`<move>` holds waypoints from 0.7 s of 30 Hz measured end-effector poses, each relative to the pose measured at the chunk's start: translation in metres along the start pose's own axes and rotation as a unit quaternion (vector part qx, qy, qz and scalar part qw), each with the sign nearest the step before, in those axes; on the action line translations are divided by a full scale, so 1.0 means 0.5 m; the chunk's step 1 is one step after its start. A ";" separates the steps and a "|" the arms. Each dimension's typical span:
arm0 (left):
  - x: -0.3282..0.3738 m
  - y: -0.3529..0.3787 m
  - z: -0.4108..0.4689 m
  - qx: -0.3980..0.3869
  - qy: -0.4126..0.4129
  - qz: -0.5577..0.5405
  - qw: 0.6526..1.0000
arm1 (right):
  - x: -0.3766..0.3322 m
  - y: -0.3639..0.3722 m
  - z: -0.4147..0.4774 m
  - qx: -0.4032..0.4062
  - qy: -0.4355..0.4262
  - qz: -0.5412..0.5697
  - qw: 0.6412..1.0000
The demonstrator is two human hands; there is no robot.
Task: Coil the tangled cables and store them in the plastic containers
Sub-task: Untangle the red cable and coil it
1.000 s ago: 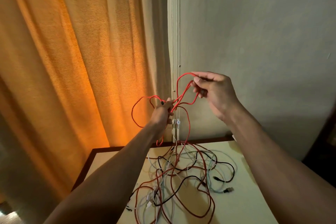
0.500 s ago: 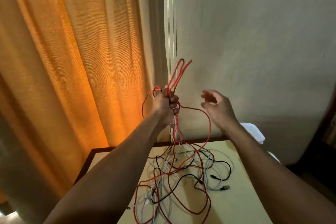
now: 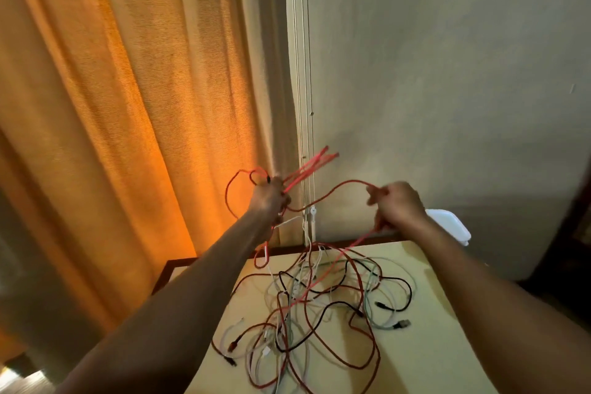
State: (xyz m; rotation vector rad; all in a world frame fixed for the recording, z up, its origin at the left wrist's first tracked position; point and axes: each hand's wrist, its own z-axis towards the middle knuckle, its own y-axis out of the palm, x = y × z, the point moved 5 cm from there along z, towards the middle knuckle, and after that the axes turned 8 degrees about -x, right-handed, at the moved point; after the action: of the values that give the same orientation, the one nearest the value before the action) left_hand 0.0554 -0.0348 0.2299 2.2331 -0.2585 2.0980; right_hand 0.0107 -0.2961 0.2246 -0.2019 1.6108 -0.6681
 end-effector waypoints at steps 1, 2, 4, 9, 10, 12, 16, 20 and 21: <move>-0.030 0.001 0.005 0.009 0.001 0.027 1.000 | -0.035 -0.017 0.006 -0.006 -0.018 0.022 1.000; -0.053 0.007 0.004 0.007 0.007 0.052 0.999 | -0.071 -0.034 0.006 -0.012 -0.034 0.041 0.998; -0.093 0.029 0.002 -0.009 0.032 0.081 0.996 | -0.139 -0.056 0.006 -0.020 -0.067 0.042 0.997; -0.121 0.092 -0.028 0.004 0.069 0.134 0.989 | -0.250 -0.068 0.003 -0.051 -0.133 0.095 0.985; -0.119 0.108 -0.036 -0.005 0.076 0.113 0.991 | -0.263 -0.065 0.000 -0.066 -0.141 0.117 0.981; -0.125 0.138 -0.045 -0.041 0.058 0.014 0.997 | -0.279 -0.057 -0.001 -0.083 -0.154 0.147 0.974; -0.151 0.197 -0.069 -0.109 -0.035 -0.164 0.980 | -0.261 -0.045 0.028 -0.040 -0.194 0.152 0.968; -0.149 0.223 -0.085 -0.134 -0.044 -0.200 0.969 | -0.206 -0.029 0.045 -0.008 -0.218 0.144 0.965; -0.149 0.224 -0.085 -0.132 -0.042 -0.200 0.970 | -0.194 -0.028 0.048 0.001 -0.217 0.134 0.967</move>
State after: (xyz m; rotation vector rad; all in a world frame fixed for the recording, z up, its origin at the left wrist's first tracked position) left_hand -0.0093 -0.1322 0.1514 2.0176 -0.0749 1.6606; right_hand 0.0465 -0.2664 0.3143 -0.1138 1.1866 -0.3824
